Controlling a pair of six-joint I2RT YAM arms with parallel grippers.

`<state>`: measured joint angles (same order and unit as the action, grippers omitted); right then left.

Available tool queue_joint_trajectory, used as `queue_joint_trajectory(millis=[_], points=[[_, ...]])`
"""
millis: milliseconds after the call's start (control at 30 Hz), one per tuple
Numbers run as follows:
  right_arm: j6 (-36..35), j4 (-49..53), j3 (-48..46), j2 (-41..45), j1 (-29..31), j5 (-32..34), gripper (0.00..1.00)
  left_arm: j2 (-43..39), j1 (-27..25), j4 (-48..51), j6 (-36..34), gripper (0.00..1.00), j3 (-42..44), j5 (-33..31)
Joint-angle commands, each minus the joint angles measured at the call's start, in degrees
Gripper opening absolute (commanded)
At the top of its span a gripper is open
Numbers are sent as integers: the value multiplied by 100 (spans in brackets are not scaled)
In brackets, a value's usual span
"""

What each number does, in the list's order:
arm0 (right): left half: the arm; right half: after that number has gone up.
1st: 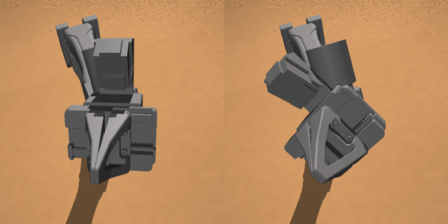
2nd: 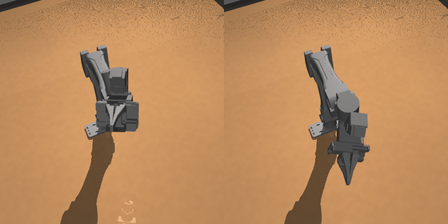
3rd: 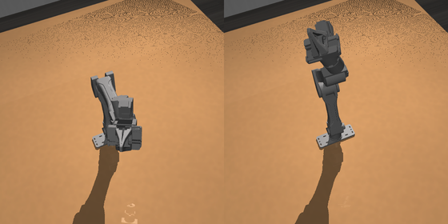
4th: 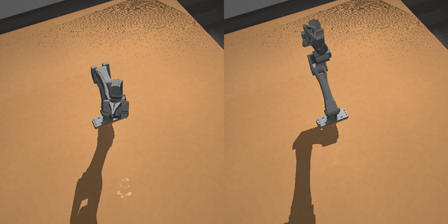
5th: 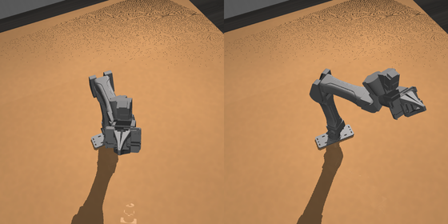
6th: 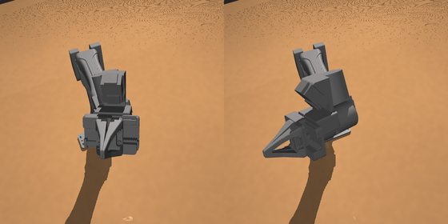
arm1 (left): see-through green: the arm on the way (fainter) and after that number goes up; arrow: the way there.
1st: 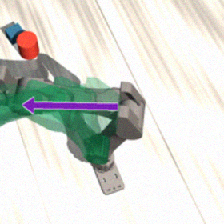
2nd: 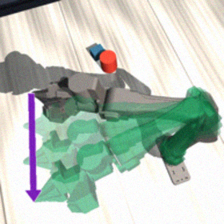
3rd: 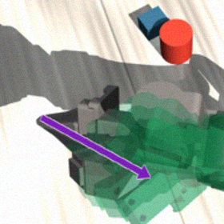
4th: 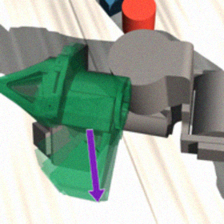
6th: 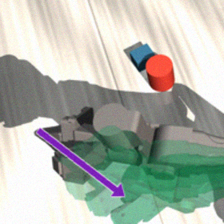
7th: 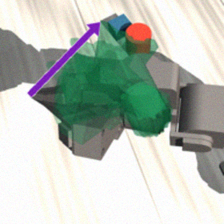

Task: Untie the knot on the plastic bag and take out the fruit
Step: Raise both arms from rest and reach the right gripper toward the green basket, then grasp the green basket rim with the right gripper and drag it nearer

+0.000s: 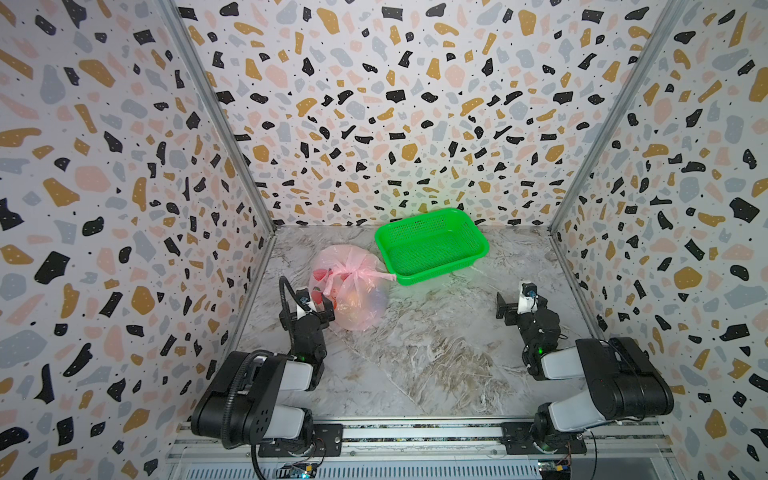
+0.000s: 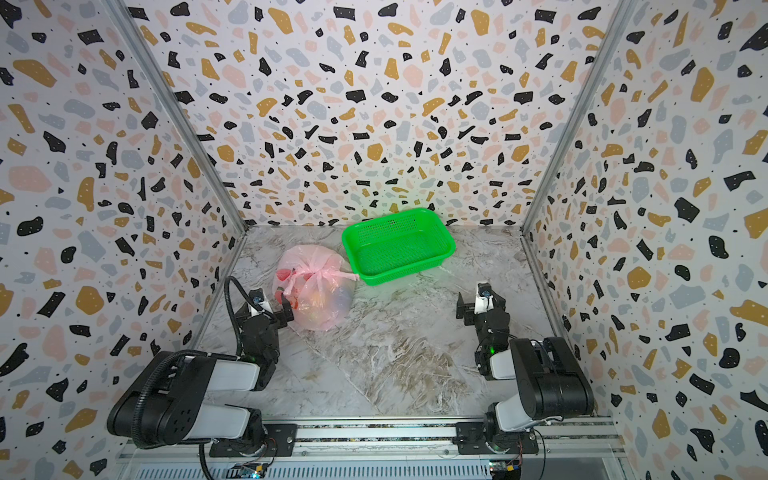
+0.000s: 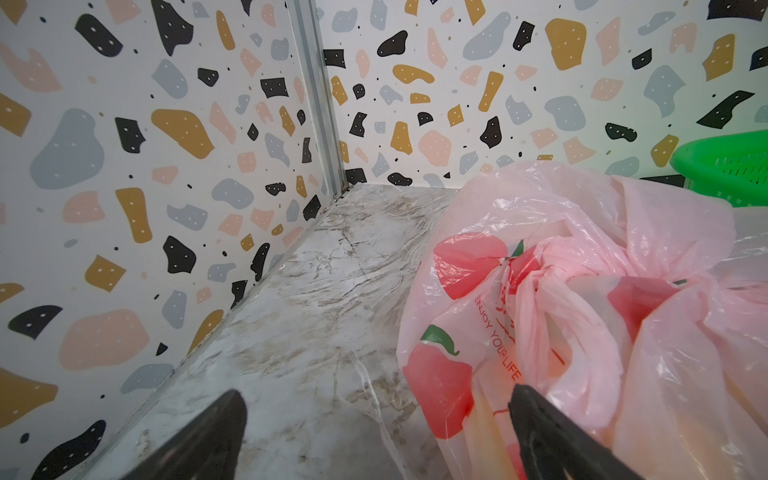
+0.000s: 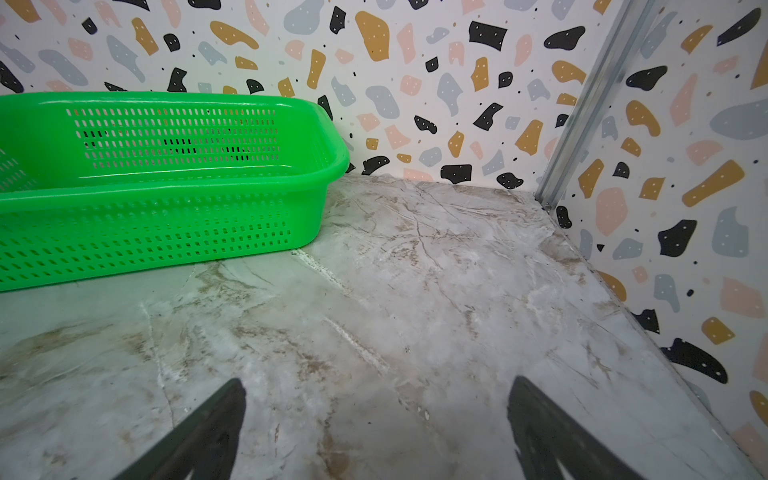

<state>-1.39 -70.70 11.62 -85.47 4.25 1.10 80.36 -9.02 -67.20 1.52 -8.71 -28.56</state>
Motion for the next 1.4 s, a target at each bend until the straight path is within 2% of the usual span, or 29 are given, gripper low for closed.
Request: queue_joint_trajectory(millis=[0, 200, 267, 367, 467, 600, 700, 800, 967, 1167, 1367], points=[[55, 12, 66, 6, -6, 9, 99, -26, 31, -329, 34, 100, 10, -45], [89, 25, 65, 79, 0, 83, 99, -57, 24, -366, 39, 100, 29, -60], [99, 576, 236, 352, 1, 155, 99, -199, 23, -38, 64, 100, -134, -165], [337, 1803, 649, 799, 70, 571, 99, -695, 23, 1407, 50, 100, -683, -34], [951, 3089, 1181, 1061, 196, 1140, 99, -995, 15, 2005, 119, 100, -895, -46], [1600, 5075, 2405, 1016, 619, 1458, 99, -1331, -55, 3025, 295, 100, -1332, -83], [2018, 6306, 3447, 682, 1171, 1395, 99, -1575, -115, 3640, 524, 99, -1581, 92], [2516, 7295, 4387, 227, 1665, 1195, 99, -1837, -135, 4062, 675, 100, -1728, 539], [3394, 8260, 5779, -599, 2219, 1100, 99, -2141, -320, 4862, 711, 99, -2150, 948], [4436, 9566, 7513, -1947, 2492, 925, 99, -2200, -461, 5103, 901, 100, -2367, 1209], [4842, 9907, 8147, -2578, 2518, 642, 99, -2172, -478, 5243, 865, 100, -2550, 1256]])
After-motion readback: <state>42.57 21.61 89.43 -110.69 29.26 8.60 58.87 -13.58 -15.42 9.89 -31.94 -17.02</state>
